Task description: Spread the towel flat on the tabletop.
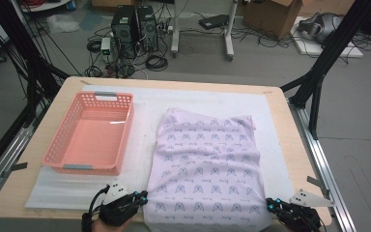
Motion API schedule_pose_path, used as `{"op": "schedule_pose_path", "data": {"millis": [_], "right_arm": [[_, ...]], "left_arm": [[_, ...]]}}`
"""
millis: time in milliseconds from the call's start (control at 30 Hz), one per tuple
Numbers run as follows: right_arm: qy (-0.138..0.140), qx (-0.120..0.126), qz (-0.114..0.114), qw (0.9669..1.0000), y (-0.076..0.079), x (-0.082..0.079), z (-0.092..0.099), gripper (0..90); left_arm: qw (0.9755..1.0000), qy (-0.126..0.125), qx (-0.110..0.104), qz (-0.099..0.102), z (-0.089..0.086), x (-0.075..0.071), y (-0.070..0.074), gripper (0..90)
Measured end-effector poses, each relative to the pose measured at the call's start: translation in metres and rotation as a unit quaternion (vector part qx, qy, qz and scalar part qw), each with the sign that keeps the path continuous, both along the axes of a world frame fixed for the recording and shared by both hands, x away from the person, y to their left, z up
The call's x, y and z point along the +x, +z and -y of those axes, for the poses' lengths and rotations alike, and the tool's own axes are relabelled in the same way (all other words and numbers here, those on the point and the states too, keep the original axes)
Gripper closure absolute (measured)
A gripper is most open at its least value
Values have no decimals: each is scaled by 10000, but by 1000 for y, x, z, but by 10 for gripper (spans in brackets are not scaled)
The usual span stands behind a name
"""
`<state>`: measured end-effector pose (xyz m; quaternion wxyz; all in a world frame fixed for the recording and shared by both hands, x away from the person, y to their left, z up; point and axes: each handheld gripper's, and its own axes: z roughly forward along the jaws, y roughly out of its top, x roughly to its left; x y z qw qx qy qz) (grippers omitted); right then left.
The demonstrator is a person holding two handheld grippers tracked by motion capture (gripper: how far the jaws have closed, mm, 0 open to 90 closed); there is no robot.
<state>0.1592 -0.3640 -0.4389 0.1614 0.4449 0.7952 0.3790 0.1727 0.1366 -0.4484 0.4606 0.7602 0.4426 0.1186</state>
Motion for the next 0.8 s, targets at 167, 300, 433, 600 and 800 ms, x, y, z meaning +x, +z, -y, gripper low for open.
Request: {"op": "schedule_pose_path", "data": {"millis": [167,300,433,600,800], "right_arm": [[30,-49,26,10000,3,-6,-4,735],[-298,-57,314,9990,5,5,-10,641],[-497,-204,159,9984,-5,19,-11,651],[-207,-36,-6,9998,-8,17,-7,886],[126,18,-164,9998,-4,-8,4,889]], "left_arm": [[9994,73,-164,280,3,2,-1,621],[9995,73,-308,66,9,19,-5,528],[9996,-104,-247,-12,21,26,-12,612],[9997,-167,115,101,21,16,-9,865],[9989,-453,-59,89,7,-16,-6,863]]}}
